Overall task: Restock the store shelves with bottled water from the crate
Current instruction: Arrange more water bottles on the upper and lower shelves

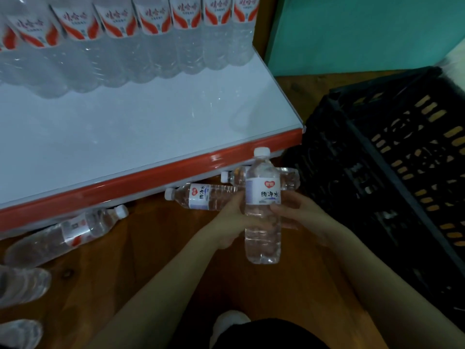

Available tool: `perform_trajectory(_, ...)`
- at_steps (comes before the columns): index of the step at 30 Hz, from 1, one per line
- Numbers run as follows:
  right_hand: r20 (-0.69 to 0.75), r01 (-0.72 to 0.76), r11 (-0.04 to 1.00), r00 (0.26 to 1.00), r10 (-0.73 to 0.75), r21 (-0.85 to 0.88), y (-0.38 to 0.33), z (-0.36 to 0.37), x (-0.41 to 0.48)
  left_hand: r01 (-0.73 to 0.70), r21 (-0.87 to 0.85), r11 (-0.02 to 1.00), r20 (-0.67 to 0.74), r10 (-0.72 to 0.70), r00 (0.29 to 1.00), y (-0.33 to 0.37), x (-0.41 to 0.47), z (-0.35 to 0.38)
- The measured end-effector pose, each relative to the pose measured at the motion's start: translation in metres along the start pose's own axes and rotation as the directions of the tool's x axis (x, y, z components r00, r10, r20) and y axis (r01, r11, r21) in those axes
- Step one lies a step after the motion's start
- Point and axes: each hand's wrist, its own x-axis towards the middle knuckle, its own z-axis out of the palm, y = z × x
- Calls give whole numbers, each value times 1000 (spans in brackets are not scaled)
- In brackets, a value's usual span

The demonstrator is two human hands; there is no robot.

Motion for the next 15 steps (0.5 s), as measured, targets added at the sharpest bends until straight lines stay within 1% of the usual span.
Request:
perform_trajectory(3,58,37,995,997,-42,95,-16,5,-5,-41,-43,998,6,41,999,18,-8,-5)
perform_trajectory(5,63,76,991,995,-83,108,-30,8,-11,-84,-36,996,37,86,996,31,-17,-5)
perform_trajectory(10,61,183,979,980,-189,85,-62,15,-28,-130,-25,991,38,131,991,66,-41,-8)
perform_trajectory(15,67,288,957,956,-287,-12,-104,30,-48,-216,-3,976,-10,216,976,108,-75,-13)
